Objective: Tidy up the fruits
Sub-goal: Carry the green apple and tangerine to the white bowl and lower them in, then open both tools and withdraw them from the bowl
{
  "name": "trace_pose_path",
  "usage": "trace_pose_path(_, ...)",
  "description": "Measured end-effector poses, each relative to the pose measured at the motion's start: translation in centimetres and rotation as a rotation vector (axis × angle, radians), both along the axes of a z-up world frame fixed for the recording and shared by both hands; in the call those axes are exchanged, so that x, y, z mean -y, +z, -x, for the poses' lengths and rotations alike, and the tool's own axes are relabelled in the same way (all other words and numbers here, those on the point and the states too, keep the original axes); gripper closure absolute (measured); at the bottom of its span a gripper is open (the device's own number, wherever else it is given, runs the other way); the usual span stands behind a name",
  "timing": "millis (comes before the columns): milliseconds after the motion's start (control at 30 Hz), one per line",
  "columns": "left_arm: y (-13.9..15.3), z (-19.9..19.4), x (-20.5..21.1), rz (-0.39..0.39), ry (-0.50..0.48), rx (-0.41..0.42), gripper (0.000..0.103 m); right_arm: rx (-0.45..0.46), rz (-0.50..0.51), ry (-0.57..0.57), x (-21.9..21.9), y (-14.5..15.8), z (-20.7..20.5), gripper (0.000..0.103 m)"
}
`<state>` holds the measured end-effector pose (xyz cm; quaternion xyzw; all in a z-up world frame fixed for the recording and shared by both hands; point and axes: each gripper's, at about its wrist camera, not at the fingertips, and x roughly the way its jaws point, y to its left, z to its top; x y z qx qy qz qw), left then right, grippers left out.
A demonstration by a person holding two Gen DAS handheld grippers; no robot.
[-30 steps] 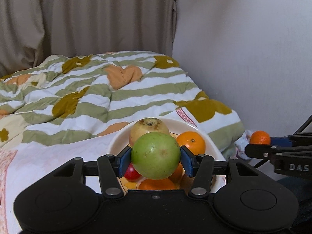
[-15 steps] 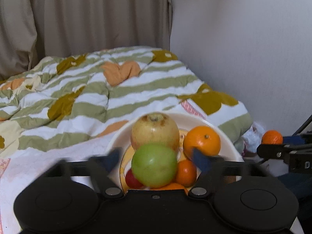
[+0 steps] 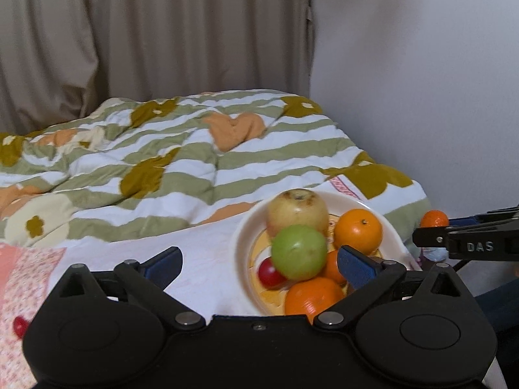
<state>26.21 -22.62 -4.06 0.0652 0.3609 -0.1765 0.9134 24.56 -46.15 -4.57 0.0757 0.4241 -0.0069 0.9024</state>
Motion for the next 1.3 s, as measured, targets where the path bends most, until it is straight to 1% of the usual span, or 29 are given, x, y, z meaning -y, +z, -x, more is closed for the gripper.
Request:
trace_pose_path(100, 0.4, 0.7, -1.0, -0.002, 0.032, -0.004, 0.0, -0.005, -0.004, 0.021, -0.3, -0.8, -0.6, 0.052)
trace_pose_path(200, 0.7, 1.4, -2.0, 0.011, 0.069, -0.013, 0.0, -0.003, -0.011, 0.034, -0.5, -1.7, -1.1, 0.052)
trace_pose_path(400, 0.7, 2.9, -3.3, 0.013, 0.132, -0.023, 0.0, 0.001, -0.017, 0.075, -0.6, -3.0, -1.8, 0.052)
trace_pose_path(467, 0.7, 3.3, -3.7, 0.019, 0.148, -0.028, 0.0, -0.002, -0.015, 0.085, -0.8, -3.2, -1.9, 0.051)
trace_pose_path(500, 0.7, 3.5, -3.9, 0.02, 0.155, -0.029, 0.0, 0.0, -0.012, 0.088, -0.8, -3.3, -1.9, 0.049)
trace_pose_path(533, 0.7, 3.7, -4.0, 0.021, 0.16, -0.029, 0.0, 0.007, -0.006, 0.09, -0.9, -3.3, -1.9, 0.046)
trace_pose_path(567, 0.7, 3.8, -4.0, 0.02, 0.167, -0.03, 0.0, 0.012, -0.004, 0.096, -0.9, -3.2, -1.8, 0.035)
trace_pose_path(600, 0.7, 4.0, -4.1, 0.02, 0.172, -0.029, 0.0, 0.018, -0.003, 0.104, -1.0, -3.1, -1.7, 0.016)
trace_pose_path(633, 0.7, 4.3, -4.2, 0.02, 0.176, -0.028, 0.0, 0.024, 0.004, 0.101, -1.1, -3.0, -1.5, 0.007)
trace_pose_path(667, 0.7, 4.5, -4.2, 0.02, 0.181, -0.026, 0.0, 0.034, 0.015, 0.092, -1.1, -2.9, -1.3, 0.0)
trace_pose_path(733, 0.8, 4.9, -4.2, 0.019, 0.191, -0.024, 0.0, 0.05, 0.019, 0.092, -1.1, -2.6, -0.9, 0.0)
trace_pose_path(867, 1.3, 5.9, -4.0, 0.03, 0.203, -0.014, 0.0, 0.049, 0.031, 0.105, -1.2, -2.0, -0.3, 0.0)
trace_pose_path(967, 1.7, 6.6, -3.9, 0.035, 0.206, -0.001, 0.0, 0.064, 0.033, 0.114, -1.1, -1.3, 0.4, 0.0)
trace_pose_path(1200, 3.7, 9.4, -3.9, 0.046, 0.227, 0.05, 0.0, 0.112, 0.061, 0.149, -1.9, 1.5, 2.9, 0.0)
trace_pose_path(1300, 4.6, 10.9, -4.3, 0.068, 0.244, 0.064, 0.0, 0.133, 0.068, 0.164, -2.3, 2.8, 4.2, 0.0)
